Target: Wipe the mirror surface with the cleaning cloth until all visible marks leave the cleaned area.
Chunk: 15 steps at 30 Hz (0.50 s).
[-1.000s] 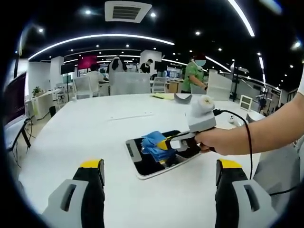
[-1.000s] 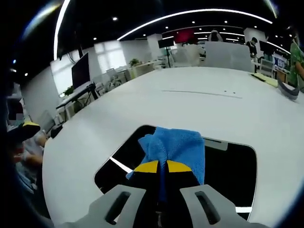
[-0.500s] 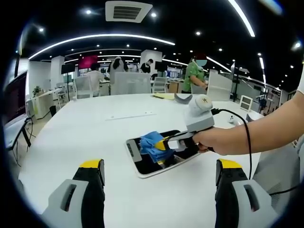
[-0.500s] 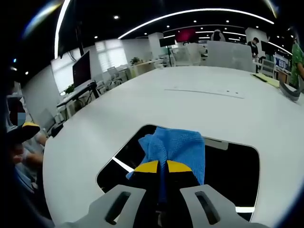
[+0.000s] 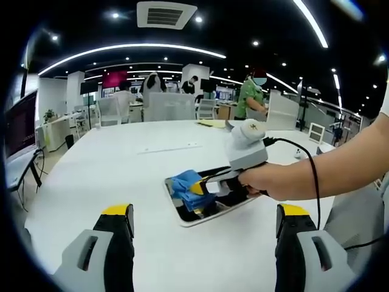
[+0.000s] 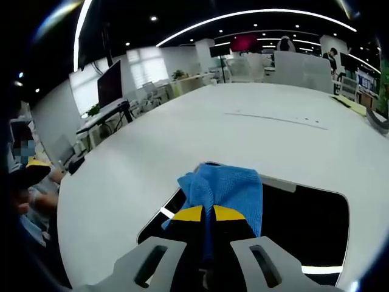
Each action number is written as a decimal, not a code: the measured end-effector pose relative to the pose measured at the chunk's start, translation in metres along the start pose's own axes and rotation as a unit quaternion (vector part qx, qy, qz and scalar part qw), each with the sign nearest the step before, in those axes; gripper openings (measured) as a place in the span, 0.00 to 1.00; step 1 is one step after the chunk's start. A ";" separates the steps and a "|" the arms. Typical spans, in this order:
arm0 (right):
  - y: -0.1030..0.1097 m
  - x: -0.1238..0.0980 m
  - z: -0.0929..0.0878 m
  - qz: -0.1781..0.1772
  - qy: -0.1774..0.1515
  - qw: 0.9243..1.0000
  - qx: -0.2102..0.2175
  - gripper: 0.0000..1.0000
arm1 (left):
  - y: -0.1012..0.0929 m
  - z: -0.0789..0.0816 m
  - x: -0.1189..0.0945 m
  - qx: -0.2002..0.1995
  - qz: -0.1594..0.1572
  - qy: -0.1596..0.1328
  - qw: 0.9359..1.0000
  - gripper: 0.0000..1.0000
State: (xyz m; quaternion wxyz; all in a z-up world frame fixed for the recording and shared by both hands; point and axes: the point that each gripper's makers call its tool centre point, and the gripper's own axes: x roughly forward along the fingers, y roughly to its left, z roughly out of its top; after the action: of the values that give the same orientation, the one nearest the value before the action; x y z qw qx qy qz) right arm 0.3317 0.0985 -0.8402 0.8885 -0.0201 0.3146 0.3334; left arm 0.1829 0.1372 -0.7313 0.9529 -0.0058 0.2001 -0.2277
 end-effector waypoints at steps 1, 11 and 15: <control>0.001 0.000 0.000 0.000 0.000 1.000 0.000 0.00 | 0.000 0.000 0.000 -0.001 0.000 0.000 1.000 0.98; 0.007 0.016 0.003 0.007 0.004 1.000 -0.008 0.00 | 0.004 -0.001 0.000 -0.004 0.002 0.001 1.000 0.98; 0.012 0.017 0.003 0.009 0.005 1.000 -0.013 0.00 | 0.005 -0.003 0.000 -0.005 0.002 0.002 1.000 0.98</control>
State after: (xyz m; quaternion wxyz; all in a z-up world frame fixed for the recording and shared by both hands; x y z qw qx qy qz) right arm 0.3357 0.1186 -0.8455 0.8836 -0.0301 0.3147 0.3454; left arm 0.1841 0.1422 -0.7342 0.9531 -0.0100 0.2030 -0.2243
